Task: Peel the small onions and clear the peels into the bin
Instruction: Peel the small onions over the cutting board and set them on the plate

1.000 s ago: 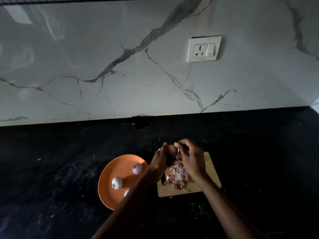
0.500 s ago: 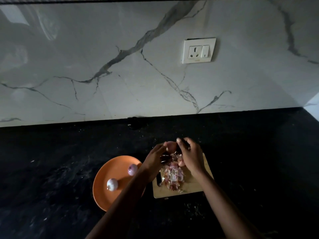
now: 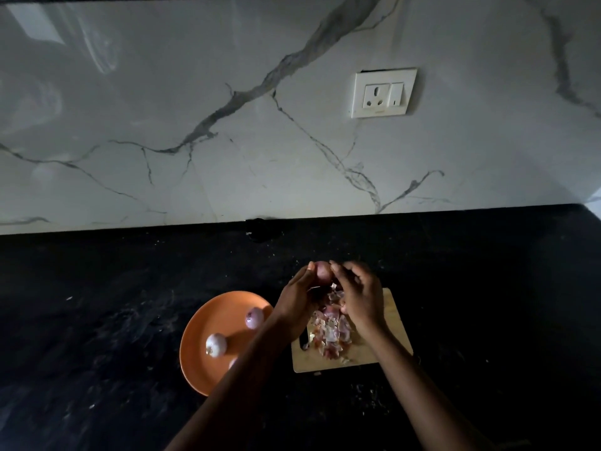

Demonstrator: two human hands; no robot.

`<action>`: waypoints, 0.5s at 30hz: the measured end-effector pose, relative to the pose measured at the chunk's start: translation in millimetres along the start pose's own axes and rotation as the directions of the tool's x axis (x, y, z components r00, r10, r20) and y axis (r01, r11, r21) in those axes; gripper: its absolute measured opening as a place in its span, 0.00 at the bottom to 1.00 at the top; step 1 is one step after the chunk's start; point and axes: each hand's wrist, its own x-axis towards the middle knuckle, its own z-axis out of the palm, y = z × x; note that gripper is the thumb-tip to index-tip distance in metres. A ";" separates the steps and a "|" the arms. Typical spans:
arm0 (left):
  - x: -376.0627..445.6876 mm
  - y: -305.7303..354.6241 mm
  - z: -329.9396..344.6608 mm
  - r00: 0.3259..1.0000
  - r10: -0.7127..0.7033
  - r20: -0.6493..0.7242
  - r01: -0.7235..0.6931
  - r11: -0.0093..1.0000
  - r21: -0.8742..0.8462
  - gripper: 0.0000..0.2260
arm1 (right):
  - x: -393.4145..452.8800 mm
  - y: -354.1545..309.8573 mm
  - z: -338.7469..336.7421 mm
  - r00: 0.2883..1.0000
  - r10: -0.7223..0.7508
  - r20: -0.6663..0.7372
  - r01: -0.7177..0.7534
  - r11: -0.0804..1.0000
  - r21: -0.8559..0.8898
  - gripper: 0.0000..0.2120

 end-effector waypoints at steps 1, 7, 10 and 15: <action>0.5 -1.2 0.5 1.000 -0.013 -0.001 0.013 1.000 -0.028 0.19 | 0.2 0.1 0.2 1.000 -0.022 -0.020 0.021 0.999 -0.042 0.09; 5.2 1.0 -1.1 0.997 -0.078 -0.026 0.076 0.995 -0.070 0.21 | 9.2 -0.5 -5.3 0.997 0.071 0.023 -0.072 0.996 0.043 0.04; 8.7 2.4 -6.1 0.993 -0.099 -0.066 0.093 0.992 -0.082 0.18 | 16.5 10.1 -17.1 0.991 0.094 0.097 -0.085 0.992 -0.096 0.11; 10.0 1.5 -16.3 0.990 -0.116 -0.085 0.106 0.988 -0.114 0.15 | 23.6 20.8 -34.9 0.980 0.065 0.190 -0.001 0.947 -0.321 0.13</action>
